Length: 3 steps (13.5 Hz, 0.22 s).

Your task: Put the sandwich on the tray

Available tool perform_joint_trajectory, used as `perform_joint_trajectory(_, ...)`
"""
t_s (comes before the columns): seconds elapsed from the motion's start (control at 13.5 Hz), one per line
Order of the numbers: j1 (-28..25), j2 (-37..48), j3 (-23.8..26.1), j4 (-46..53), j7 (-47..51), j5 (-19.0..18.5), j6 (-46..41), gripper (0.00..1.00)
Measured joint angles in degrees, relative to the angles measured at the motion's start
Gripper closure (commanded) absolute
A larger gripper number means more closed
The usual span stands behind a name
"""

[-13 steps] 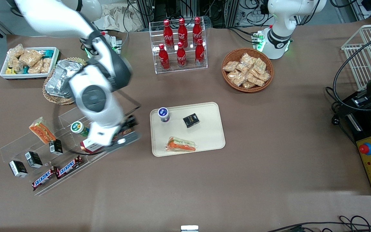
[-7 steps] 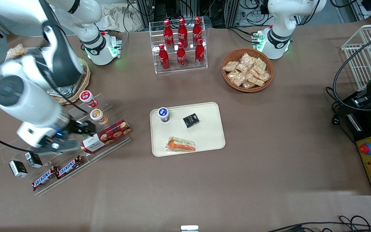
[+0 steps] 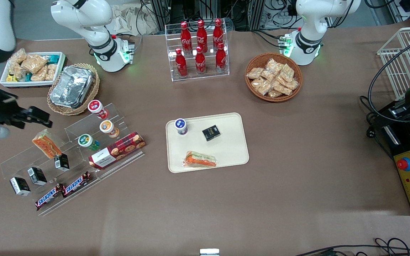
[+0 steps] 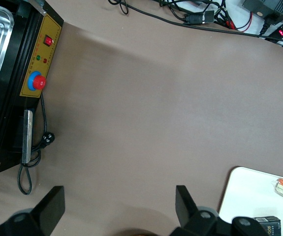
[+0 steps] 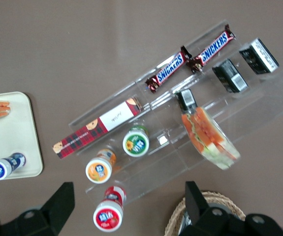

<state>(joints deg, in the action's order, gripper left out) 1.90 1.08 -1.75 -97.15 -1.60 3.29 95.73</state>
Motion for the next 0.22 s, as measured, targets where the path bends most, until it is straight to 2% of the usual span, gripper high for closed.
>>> perform_joint_trajectory(0.22,-0.13,0.67,-1.11,0.19,-2.13,0.00,-0.43,0.00)
